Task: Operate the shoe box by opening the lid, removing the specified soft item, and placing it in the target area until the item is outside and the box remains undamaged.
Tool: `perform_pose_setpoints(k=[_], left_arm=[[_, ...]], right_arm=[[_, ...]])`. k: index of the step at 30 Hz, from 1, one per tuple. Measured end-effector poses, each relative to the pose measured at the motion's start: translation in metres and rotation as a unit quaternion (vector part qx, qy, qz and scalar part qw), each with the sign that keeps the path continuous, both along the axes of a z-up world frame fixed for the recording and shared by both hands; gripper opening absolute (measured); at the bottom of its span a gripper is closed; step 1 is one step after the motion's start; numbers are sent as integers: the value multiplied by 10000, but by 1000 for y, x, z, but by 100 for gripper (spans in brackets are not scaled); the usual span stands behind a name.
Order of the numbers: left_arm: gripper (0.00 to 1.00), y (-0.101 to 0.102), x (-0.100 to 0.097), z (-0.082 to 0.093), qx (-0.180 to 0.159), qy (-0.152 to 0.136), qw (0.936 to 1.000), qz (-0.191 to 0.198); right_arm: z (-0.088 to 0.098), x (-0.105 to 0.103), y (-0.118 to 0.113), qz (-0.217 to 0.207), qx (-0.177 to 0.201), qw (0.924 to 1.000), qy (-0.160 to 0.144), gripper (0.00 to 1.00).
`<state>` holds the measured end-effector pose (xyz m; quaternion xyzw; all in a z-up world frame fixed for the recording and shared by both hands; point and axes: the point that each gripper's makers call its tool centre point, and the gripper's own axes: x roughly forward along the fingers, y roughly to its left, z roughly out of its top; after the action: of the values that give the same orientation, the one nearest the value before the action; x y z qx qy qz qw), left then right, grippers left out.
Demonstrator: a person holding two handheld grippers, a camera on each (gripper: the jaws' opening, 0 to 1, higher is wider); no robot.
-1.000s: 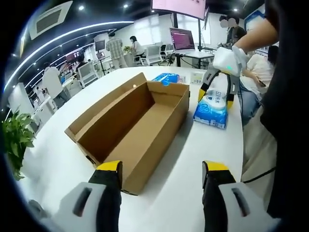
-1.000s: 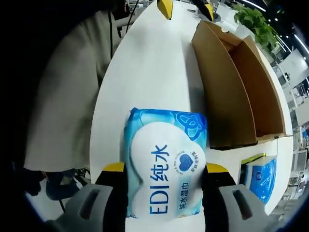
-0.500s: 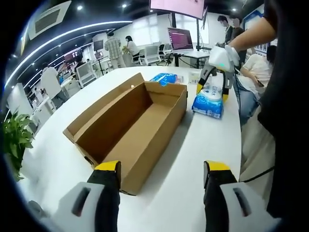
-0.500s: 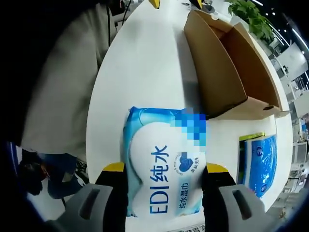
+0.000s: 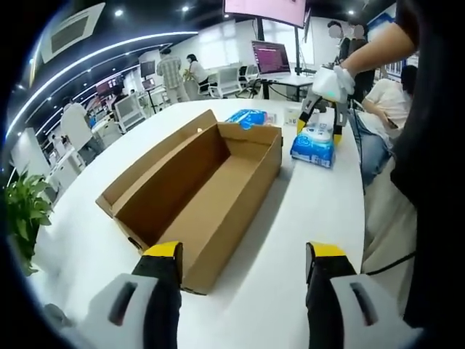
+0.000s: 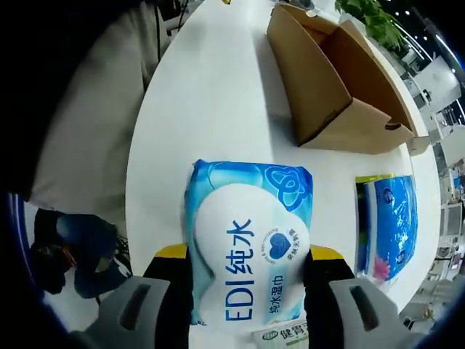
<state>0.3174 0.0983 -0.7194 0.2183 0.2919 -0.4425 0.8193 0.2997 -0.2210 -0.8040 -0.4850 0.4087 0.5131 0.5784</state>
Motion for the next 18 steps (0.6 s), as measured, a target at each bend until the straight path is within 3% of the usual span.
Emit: perform_pose_setpoints(k=[10, 18], left_arm=[[69, 1, -4, -4, 61, -22, 10000, -12], [69, 2, -2, -6, 115, -42, 9999, -14]], right_arm=[[1, 7, -9, 133, -148, 9998, 67, 57], [1, 25, -9, 215, -196, 9996, 36, 56]])
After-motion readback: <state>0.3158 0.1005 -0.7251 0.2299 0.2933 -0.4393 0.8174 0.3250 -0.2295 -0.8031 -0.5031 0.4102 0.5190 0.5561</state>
